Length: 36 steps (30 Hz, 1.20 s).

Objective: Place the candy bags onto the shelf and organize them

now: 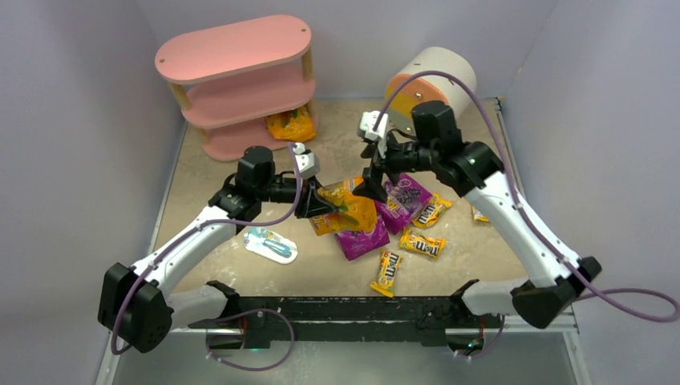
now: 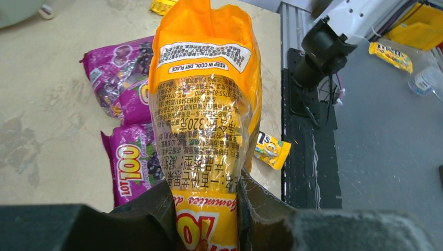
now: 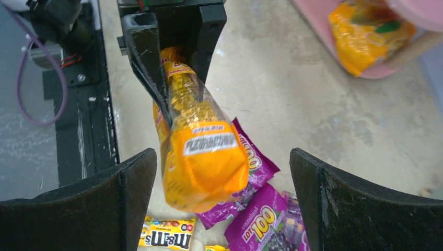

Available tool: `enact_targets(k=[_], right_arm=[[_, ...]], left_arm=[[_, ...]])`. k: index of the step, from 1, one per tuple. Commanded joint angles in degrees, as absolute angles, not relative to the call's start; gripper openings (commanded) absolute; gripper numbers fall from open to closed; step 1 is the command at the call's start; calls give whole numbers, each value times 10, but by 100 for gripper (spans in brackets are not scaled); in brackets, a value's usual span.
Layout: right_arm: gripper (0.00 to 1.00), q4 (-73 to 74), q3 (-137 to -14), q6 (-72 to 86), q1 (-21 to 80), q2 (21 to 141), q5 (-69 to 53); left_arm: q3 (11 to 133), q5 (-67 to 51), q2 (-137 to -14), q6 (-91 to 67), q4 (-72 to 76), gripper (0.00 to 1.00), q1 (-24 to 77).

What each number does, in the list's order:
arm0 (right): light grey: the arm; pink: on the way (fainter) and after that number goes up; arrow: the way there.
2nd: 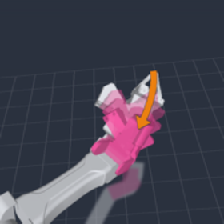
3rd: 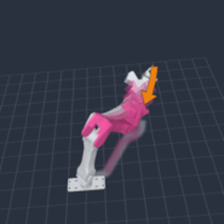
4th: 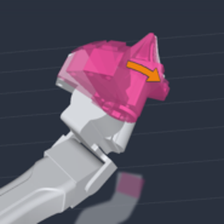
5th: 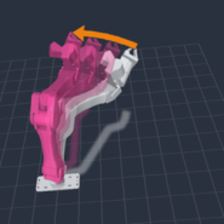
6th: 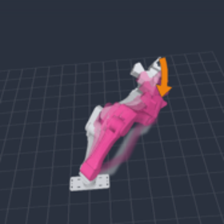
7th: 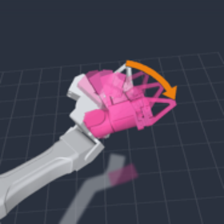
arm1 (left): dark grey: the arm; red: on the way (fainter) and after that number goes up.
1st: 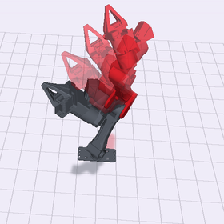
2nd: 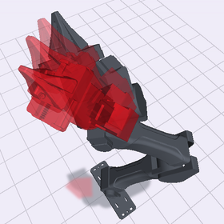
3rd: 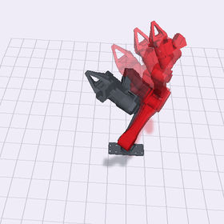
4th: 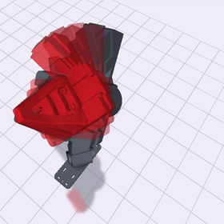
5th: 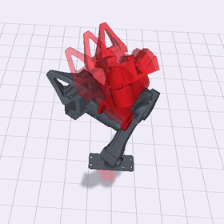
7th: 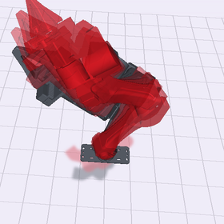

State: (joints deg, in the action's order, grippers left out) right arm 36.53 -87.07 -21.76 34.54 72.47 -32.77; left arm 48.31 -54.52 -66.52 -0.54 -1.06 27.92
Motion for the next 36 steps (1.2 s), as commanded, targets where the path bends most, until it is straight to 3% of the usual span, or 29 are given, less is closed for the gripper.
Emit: enact_targets(k=[1,6,17,26,29,31,36], right_arm=[[99,410,-913,-296,348,776,-423],[99,435,-934,-323,359,815,-465],[95,431,-875,-335,398,834,-405],[77,477,-888,-361,401,854,-391],[84,461,-882,-365,401,840,-377],[82,432,-870,-347,401,826,-376],[55,396,-860,-331,401,808,-384]], left_arm=[[524,-566,-647,39,14,0,302],[531,-562,-658,50,2,0,317],[549,-556,-673,66,-30,0,325],[545,-535,-645,61,-21,0,328],[542,-488,-625,47,-18,0,328],[542,-452,-614,37,-15,0,328],[578,-475,-632,47,-23,0,327]])
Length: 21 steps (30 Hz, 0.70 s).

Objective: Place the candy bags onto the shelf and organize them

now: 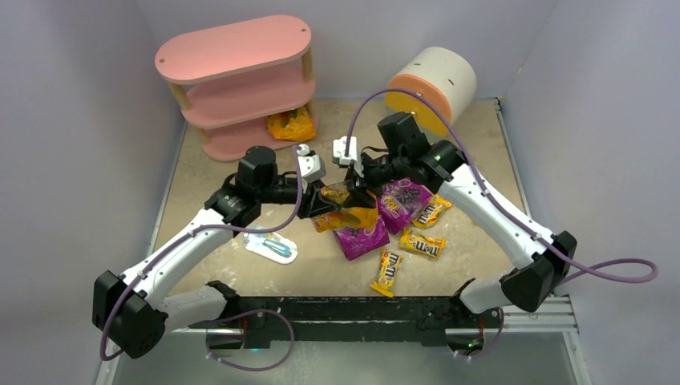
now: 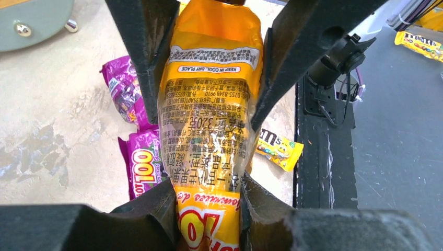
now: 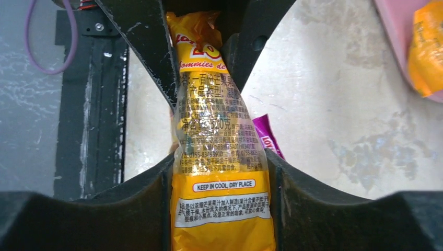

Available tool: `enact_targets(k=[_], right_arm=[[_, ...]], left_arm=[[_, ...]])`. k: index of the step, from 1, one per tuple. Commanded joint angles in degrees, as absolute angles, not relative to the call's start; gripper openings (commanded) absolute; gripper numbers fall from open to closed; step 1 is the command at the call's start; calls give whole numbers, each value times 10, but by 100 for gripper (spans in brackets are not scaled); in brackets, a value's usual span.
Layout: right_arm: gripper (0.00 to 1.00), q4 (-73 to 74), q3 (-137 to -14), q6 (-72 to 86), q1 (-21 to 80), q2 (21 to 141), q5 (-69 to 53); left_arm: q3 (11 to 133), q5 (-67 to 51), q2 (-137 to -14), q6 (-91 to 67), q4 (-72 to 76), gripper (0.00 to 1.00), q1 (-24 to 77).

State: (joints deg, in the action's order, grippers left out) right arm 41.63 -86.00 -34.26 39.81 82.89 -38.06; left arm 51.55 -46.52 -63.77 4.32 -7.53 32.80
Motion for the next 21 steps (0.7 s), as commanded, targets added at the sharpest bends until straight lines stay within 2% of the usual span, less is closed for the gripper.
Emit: enact_targets(k=[1,3,8,9,10,12,13,14,17,21], right_arm=[[52,400,-868,-331,401,812,-389],[47,405,-880,-331,401,816,-392],[22,402,-887,-334,401,811,-374],[17,399,-885,-332,401,811,-373],[13,391,-880,-327,401,809,-373],[7,348,-860,-286,401,796,-368],[4,310,-843,-249,401,784,-348],[0,268,-826,-208,401,769,-326],[0,149,-762,-91,400,711,-260],[0,66,-707,86,399,643,-100]], left_arm=[[591,-490,-642,58,-29,0,328],[621,-510,-665,77,-46,0,328],[656,-531,-687,96,-61,1,328],[656,-533,-685,96,-60,6,328],[655,-529,-681,90,-56,17,328],[656,-498,-668,65,-51,47,328],[655,-473,-657,46,-48,67,327],[652,-442,-646,26,-46,81,328],[635,-278,-597,-50,-41,86,327],[602,-2,-504,-162,-90,89,327]])
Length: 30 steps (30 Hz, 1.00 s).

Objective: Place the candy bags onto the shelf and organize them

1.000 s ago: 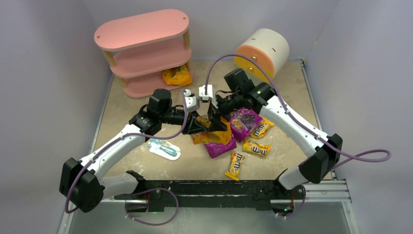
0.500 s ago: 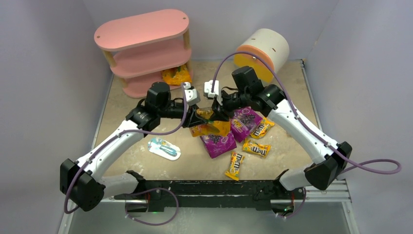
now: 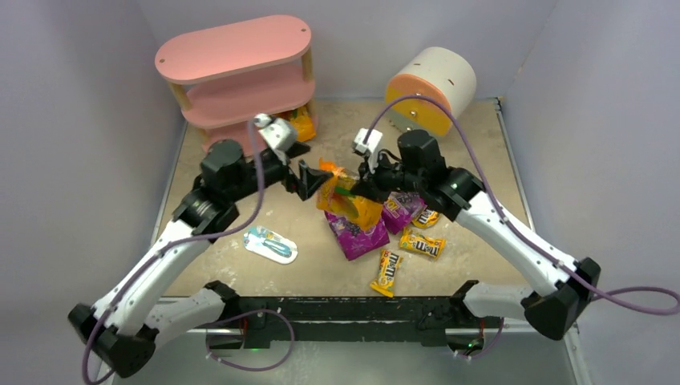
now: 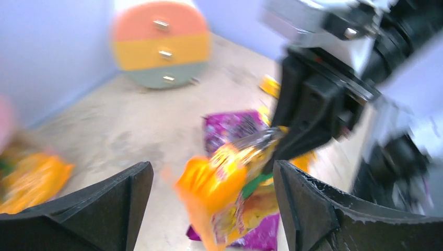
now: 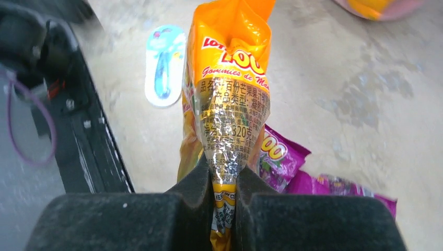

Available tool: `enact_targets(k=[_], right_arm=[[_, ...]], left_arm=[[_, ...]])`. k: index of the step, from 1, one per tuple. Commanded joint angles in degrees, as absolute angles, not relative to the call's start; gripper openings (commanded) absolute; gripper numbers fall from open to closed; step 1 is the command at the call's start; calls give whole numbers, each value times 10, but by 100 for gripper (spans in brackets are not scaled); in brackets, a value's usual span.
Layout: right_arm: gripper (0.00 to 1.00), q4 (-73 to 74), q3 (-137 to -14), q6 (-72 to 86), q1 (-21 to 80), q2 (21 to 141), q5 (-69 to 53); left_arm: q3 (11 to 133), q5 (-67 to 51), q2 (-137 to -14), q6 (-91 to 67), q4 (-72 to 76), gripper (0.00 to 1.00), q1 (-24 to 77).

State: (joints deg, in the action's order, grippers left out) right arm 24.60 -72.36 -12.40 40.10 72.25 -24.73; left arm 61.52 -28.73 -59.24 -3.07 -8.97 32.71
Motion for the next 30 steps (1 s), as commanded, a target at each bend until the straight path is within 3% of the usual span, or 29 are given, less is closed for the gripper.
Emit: enact_targets(k=[1,4,11,15,22,30], right_arm=[[0,42,-692,134,399,627,-64],[0,-72,-625,295,399,583,-25],[0,-292,-556,506,399,562,-6],[0,-352,-544,573,399,566,12],[0,-425,-533,681,402,607,20],[0,-416,-553,696,422,650,127]], left_arm=[[589,57,-479,-191,-105,89,327],[535,157,-393,-271,-119,97,327],[392,70,-279,-460,18,100,327],[333,-2,-310,-566,171,100,328],[283,-123,-468,-671,495,100,328],[241,-87,-541,-676,712,100,371]])
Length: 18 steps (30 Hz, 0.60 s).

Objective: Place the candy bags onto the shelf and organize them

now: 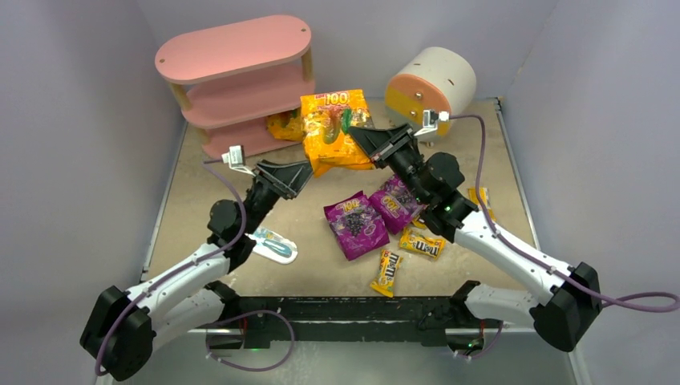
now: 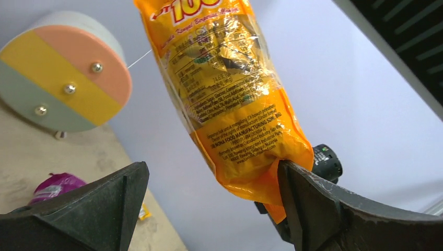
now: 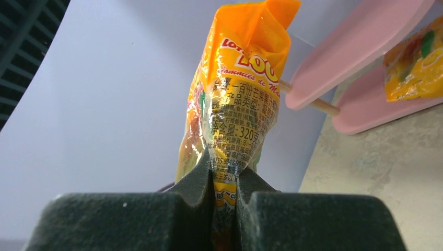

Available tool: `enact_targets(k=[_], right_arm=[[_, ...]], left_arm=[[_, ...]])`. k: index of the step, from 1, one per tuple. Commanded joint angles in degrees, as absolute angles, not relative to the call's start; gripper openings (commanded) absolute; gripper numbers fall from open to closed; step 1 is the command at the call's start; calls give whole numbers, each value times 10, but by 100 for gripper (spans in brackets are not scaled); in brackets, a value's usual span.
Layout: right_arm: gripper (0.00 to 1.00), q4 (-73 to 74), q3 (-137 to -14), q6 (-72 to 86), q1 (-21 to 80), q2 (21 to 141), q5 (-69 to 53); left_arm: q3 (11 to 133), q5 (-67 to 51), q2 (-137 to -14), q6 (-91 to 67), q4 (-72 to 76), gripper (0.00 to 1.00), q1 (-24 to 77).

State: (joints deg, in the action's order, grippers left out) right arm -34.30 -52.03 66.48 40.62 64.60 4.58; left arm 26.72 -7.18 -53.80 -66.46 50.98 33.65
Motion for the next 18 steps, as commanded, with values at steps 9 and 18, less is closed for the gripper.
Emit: enact_targets(k=[9,18], right_arm=[[0,-407,-556,675,430,658,151],[0,-375,-533,575,430,561,167]], left_arm=[[216,-25,-532,-626,732,100,389],[192,52,-425,-607,595,100,389]])
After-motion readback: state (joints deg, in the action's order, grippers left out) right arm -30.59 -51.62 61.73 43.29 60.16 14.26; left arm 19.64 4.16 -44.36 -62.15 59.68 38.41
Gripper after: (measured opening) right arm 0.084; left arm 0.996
